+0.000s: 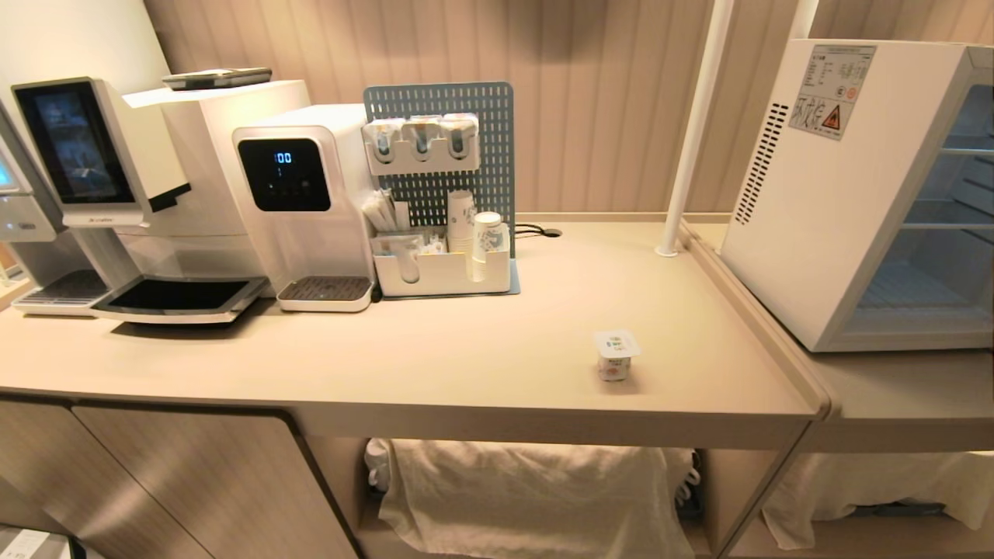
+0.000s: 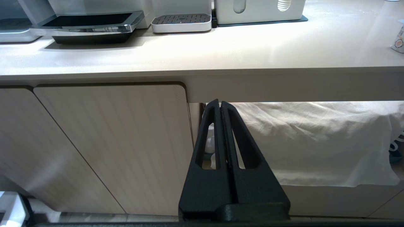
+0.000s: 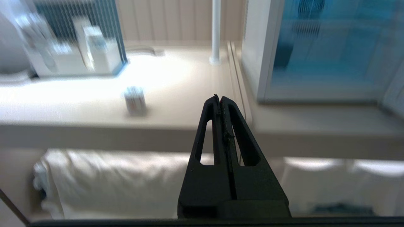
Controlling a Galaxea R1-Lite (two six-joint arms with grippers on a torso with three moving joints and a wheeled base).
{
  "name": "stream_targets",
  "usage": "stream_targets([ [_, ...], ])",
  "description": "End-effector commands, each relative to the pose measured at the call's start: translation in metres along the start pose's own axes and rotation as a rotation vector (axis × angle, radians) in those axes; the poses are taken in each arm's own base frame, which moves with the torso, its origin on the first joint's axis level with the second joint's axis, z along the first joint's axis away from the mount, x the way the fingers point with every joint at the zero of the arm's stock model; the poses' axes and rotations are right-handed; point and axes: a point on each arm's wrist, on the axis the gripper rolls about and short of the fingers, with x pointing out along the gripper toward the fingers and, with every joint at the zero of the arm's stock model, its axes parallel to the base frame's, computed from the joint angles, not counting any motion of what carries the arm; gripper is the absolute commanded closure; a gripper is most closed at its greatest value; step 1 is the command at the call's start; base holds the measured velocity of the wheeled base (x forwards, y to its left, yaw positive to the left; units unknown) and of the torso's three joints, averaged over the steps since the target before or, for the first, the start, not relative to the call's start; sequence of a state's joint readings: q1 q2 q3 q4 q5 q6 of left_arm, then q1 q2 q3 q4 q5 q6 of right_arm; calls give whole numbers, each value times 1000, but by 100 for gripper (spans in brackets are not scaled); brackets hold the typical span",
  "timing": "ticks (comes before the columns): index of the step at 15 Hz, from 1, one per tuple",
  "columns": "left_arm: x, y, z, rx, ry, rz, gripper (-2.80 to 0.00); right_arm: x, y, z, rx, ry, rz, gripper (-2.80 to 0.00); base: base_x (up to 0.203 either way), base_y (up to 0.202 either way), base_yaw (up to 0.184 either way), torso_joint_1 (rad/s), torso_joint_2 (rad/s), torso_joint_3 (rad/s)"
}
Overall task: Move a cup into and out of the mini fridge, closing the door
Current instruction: Put the yoghurt in the freezer
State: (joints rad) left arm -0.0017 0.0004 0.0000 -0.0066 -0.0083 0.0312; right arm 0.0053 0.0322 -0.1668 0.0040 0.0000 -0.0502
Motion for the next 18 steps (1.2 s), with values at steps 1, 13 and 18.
stream_targets([
  [1, 0, 0, 0, -2, -1, 2, 0, 11, -3, 63, 3, -33, -1, 0, 0, 0, 0, 0, 0, 0],
  [13, 0, 0, 0, -7, -3, -2, 0, 242, 8, 64, 76, 577, 574, 0, 0, 0, 0, 0, 0, 0],
  [18, 0, 0, 0, -18, -5, -1, 0, 297, 29, -61, 80, 758, 823, -280, 0, 0, 0, 0, 0, 0],
])
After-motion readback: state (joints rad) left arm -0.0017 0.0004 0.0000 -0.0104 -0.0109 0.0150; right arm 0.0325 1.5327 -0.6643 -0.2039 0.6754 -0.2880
